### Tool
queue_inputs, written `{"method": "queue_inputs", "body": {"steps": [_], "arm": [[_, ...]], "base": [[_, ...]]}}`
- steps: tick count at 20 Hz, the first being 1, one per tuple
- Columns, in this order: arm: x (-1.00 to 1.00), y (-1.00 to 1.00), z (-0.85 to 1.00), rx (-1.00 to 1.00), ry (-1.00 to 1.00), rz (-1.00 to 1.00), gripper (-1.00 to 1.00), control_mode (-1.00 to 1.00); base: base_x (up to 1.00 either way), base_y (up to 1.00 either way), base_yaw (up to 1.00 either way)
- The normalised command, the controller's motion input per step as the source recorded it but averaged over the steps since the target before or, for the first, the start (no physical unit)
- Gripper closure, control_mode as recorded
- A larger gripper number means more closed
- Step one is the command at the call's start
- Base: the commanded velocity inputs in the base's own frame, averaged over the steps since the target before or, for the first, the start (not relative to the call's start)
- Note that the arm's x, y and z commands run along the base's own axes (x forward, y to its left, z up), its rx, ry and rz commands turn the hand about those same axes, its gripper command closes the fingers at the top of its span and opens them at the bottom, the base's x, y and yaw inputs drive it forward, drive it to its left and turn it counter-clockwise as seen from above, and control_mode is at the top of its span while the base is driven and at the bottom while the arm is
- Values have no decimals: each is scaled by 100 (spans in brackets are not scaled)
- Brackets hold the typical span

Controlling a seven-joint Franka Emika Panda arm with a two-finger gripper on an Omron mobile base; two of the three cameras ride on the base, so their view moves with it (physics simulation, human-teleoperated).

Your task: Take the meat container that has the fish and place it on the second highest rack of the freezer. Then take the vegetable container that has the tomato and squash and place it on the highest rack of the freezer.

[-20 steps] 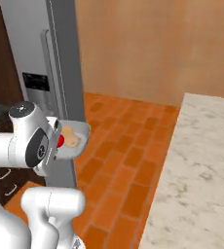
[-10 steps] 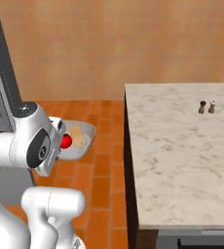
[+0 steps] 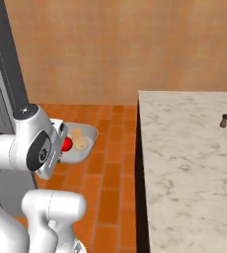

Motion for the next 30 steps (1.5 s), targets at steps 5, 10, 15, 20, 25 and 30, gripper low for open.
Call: {"method": "queue_inputs", "body": {"steps": [5,10,15,20,25,30], "arm": [[0,0,0,0,0,0,100,100],[0,0,0,0,0,0,100,100],[0,0,0,0,0,0,100,100],[0,0,0,0,0,0,100,100],[0,0,0,0,0,0,100,100],[0,0,0,0,0,0,100,100]], "base": [[76,-43,22],[82,-24,19],[80,-6,20],[84,-13,20],[89,-21,21],[93,-26,21]]}}
